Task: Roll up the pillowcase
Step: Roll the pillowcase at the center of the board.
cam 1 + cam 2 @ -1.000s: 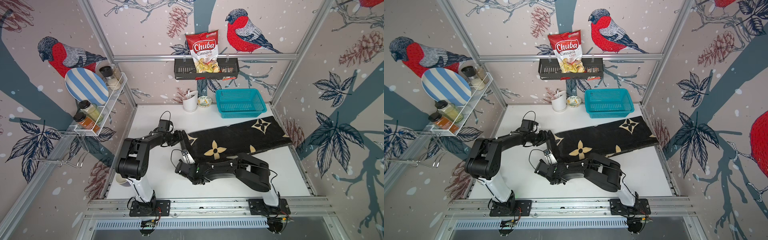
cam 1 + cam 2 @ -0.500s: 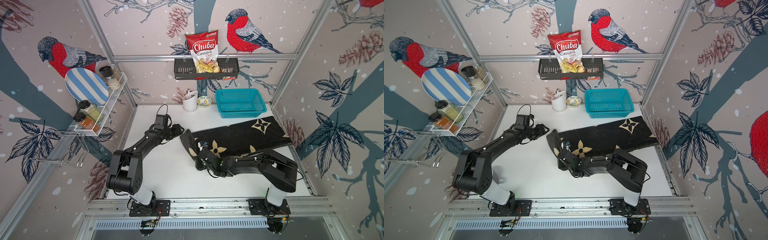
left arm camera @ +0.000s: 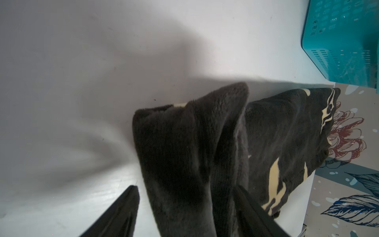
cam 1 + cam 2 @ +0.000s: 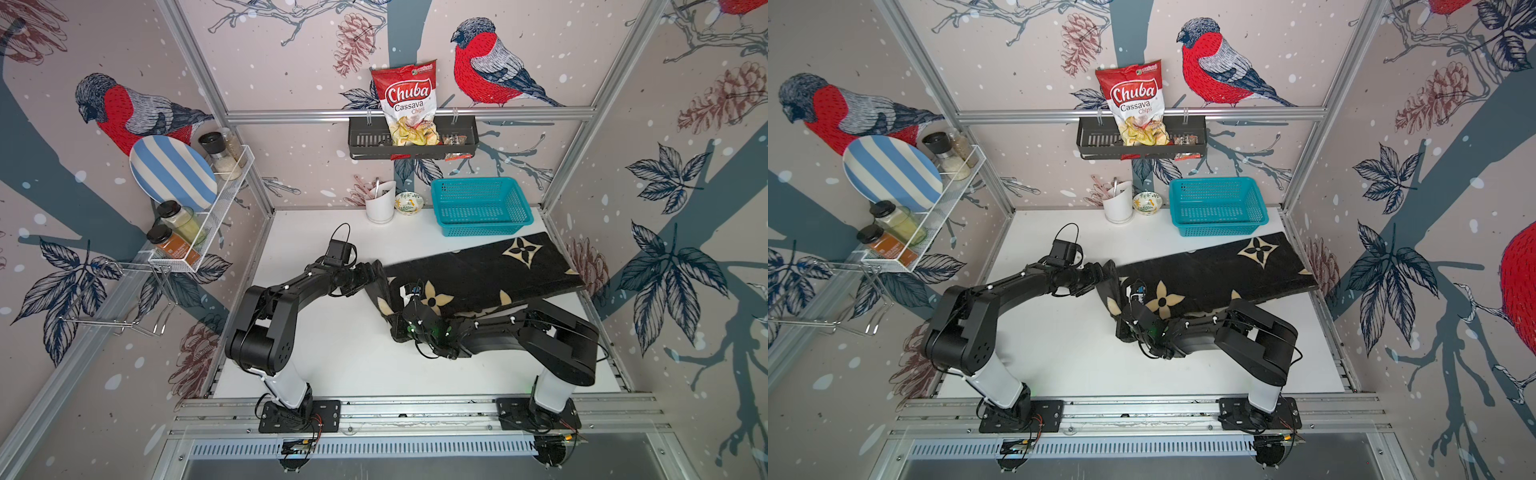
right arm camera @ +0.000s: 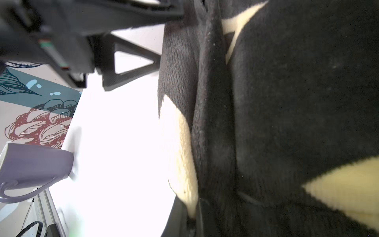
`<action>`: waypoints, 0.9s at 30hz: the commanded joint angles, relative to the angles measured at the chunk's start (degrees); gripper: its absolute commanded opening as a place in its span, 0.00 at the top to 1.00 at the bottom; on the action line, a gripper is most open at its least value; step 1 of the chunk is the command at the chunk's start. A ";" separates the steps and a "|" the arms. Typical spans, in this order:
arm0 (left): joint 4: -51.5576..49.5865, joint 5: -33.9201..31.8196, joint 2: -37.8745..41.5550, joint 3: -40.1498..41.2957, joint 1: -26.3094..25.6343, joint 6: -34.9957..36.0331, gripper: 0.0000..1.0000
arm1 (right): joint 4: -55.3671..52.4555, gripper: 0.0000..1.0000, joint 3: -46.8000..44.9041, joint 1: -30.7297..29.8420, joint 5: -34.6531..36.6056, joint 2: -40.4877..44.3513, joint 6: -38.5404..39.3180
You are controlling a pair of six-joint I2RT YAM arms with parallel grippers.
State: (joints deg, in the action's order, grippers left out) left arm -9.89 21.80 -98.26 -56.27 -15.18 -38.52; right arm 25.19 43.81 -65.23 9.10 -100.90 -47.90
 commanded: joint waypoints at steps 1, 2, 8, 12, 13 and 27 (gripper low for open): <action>-2.83 -3.37 -3.15 -3.31 -0.12 0.37 0.31 | 0.79 1.00 0.56 -0.84 1.28 0.08 -0.11; -3.25 -3.71 -3.94 -4.02 -0.04 0.26 0.33 | 0.74 1.00 0.65 -1.16 1.36 0.04 -0.09; -5.03 -8.35 -7.30 -8.07 -0.11 1.41 0.74 | 1.32 1.00 0.03 -3.35 3.10 -0.40 -2.02; -6.95 -11.90 -9.00 -10.88 -0.33 1.53 1.00 | 3.16 1.00 -1.64 -4.43 4.05 -0.53 -4.48; -7.93 -12.94 -9.38 -11.83 -0.49 1.75 1.00 | 3.46 1.00 -1.99 -4.47 4.33 -0.59 -5.09; -13.03 -15.39 -3.89 -17.09 -3.33 6.20 0.39 | 17.56 1.00 -14.12 1.34 0.36 2.20 -16.62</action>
State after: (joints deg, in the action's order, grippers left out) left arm -22.52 8.36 -104.07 -73.49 -18.17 -34.70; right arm 39.35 31.40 -64.84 11.00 -98.85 -60.60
